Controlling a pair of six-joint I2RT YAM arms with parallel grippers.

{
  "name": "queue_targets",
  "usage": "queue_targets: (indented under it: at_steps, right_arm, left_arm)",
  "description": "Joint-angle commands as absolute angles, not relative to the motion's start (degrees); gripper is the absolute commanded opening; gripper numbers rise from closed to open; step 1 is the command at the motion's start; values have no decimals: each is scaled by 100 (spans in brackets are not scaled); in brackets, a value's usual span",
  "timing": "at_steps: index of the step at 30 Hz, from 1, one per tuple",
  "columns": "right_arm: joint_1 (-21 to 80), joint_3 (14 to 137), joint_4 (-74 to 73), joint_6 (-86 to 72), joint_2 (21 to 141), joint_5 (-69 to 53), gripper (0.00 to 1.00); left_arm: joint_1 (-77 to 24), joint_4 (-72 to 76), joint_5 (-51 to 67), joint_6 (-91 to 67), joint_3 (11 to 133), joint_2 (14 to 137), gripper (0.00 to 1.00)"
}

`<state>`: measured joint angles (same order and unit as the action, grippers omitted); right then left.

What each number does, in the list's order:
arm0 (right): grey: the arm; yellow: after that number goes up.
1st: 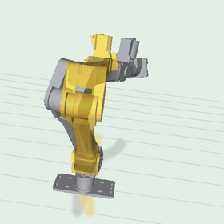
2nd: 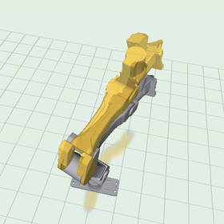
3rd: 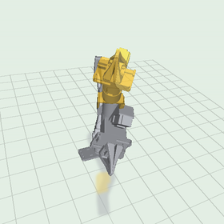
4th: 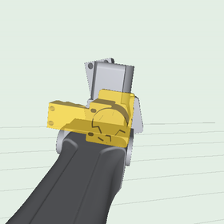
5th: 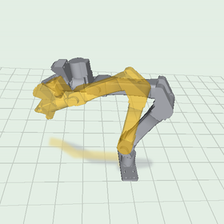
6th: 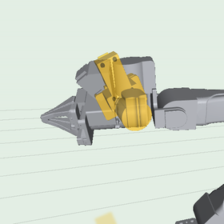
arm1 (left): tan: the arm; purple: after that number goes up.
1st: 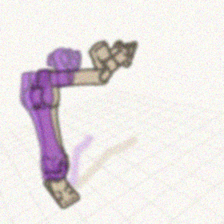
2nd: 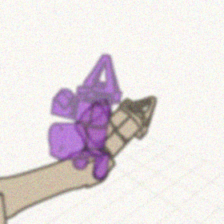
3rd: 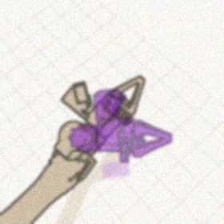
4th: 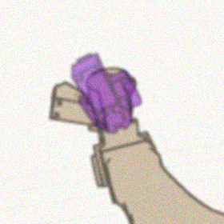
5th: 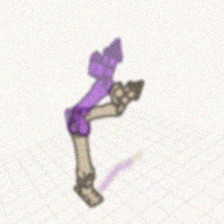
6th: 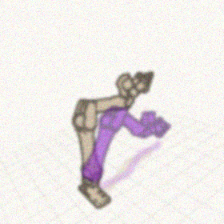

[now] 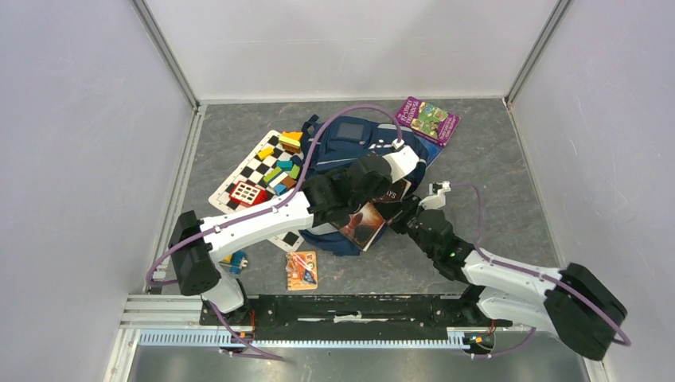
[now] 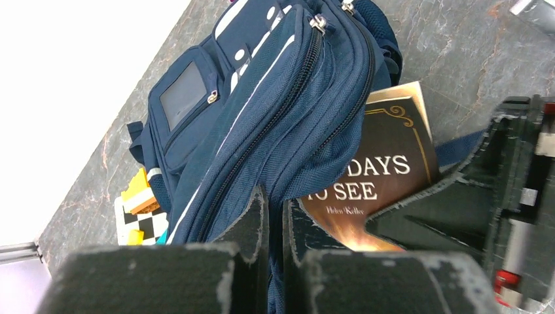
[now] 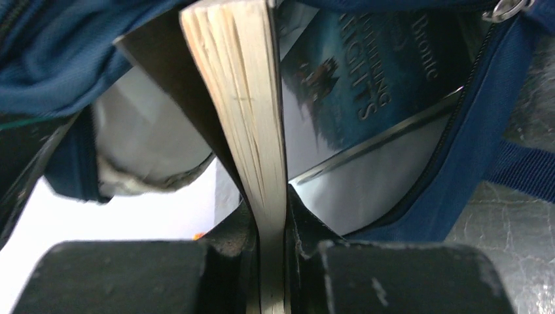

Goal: Pack the student bag
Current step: Place the book in the student bag.

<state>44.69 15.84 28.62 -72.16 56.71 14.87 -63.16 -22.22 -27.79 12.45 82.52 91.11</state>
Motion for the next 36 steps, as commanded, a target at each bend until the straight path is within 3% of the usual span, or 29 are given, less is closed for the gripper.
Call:
queue_targets:
  at_steps: [1, 16, 25, 32, 36]
  right_arm:
    - [4535, 2116, 4404, -7362, 6385, 3332, 0]
    - [4421, 2208, 4674, -8215, 7180, 3667, 0]
    - [4398, 2550, 4122, -8191, 7663, 4332, 1]
    - [4394, 3746, 3730, -6530, 8531, 4150, 17]
    - [4395, 4055, 3478, -6179, 8871, 3899, 33]
  left_arm:
    - [-6382, -1496, -2843, 1083, 8293, 8645, 2]
    - [-5709, -1319, -2213, 916, 8145, 8189, 2]
    - [-5669, -1235, -1741, 732, 8079, 8039, 2]
    - [-5643, -1226, -1569, 559, 8077, 8075, 2]
    - [-5633, -1248, -1556, 530, 8093, 8097, 2]
